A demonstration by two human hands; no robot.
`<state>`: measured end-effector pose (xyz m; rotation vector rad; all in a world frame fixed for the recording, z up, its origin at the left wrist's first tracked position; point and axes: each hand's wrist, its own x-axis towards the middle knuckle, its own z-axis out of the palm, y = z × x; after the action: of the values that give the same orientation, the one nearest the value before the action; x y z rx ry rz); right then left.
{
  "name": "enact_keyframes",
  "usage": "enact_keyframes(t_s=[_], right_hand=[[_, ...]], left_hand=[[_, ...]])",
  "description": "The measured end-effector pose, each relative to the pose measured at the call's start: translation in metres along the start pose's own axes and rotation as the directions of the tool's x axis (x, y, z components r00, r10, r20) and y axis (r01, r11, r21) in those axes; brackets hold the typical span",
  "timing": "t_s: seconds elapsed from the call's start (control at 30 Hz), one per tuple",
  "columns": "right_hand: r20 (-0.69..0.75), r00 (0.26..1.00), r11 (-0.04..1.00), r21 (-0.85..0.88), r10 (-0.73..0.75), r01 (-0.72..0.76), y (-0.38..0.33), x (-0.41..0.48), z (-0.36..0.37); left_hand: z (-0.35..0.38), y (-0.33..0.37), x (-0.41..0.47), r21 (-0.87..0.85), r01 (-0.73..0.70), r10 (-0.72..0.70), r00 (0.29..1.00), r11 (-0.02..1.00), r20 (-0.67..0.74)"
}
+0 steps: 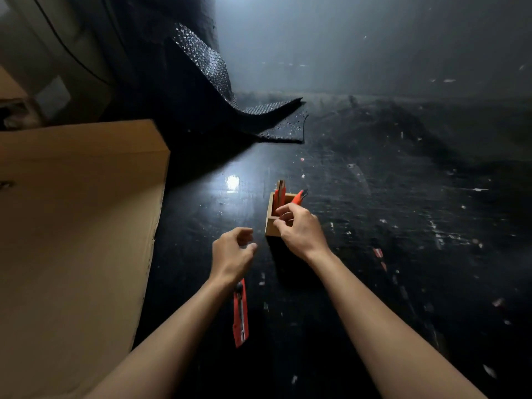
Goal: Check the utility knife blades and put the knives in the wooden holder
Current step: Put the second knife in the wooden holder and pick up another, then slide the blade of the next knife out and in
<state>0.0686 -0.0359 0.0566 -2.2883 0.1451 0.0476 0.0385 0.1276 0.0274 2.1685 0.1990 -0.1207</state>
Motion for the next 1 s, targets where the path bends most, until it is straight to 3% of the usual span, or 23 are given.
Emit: enact_keyframes(t_s=[0.17, 0.37, 0.5, 0.7, 0.87, 1.0], right_hand=[[0.216, 0.973, 0.996, -0.057, 0.076, -0.065, 0.017, -0.048, 0.042], [0.382, 0.905, 0.98, -0.13, 0.187, -0.148, 0.036, -0.1, 0.09], [0.368, 0.898, 0.97, -0.067, 0.242, -0.233, 0.046, -0.125, 0.106], [0.362, 0.895, 0.944, 0.1, 0.26, -0.315, 0.053, -0.143, 0.101], [0.324, 0.917, 0.928, 0.209, 0.233, -0.309, 0.057, -0.146, 0.078], [0.266, 0.955, 0.917, 0.335, 0.128, -0.216, 0.045, -0.137, 0.044]], left_hand=[[-0.013, -0.045, -0.057, 0.019, 0.132, -0.132, 0.991, 0.991, -0.006], [-0.012, -0.084, -0.09, 0.042, 0.274, -0.277, 0.956, 0.961, 0.101], [0.0, -0.095, -0.098, -0.003, 0.295, -0.292, 0.946, 0.955, 0.142], [0.009, -0.098, -0.11, -0.232, 0.4, -0.362, 0.913, 0.887, 0.19], [0.011, -0.078, -0.117, -0.381, 0.377, -0.311, 0.924, 0.844, 0.224], [0.001, -0.046, -0.114, -0.453, 0.29, -0.214, 0.954, 0.843, 0.211]])
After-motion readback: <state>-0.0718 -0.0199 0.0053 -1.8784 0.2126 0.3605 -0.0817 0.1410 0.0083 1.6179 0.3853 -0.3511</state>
